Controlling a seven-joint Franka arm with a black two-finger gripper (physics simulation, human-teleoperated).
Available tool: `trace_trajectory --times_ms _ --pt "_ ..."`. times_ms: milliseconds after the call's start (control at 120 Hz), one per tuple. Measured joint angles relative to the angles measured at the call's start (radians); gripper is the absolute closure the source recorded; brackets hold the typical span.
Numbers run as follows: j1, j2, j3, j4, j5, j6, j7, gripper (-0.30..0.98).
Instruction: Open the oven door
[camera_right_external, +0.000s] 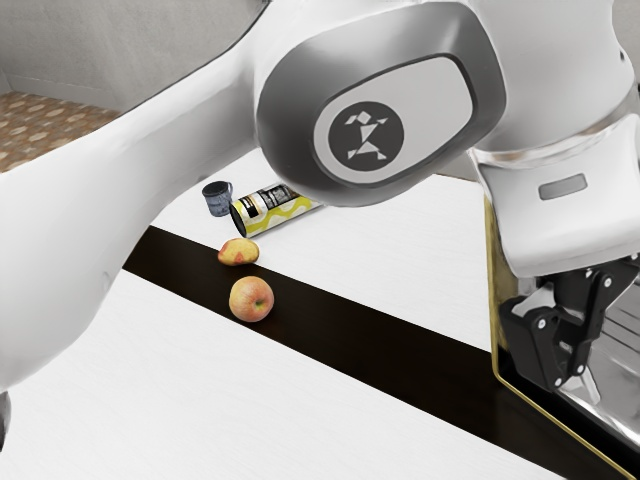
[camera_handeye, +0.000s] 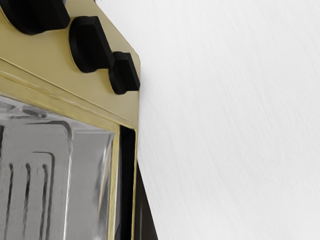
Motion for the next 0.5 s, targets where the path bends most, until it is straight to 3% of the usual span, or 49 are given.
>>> trace_trajectory --times_ms 500 --pt "-0.016 0.046 0.059 0.043 0.034 0.022 0.019 0.00"
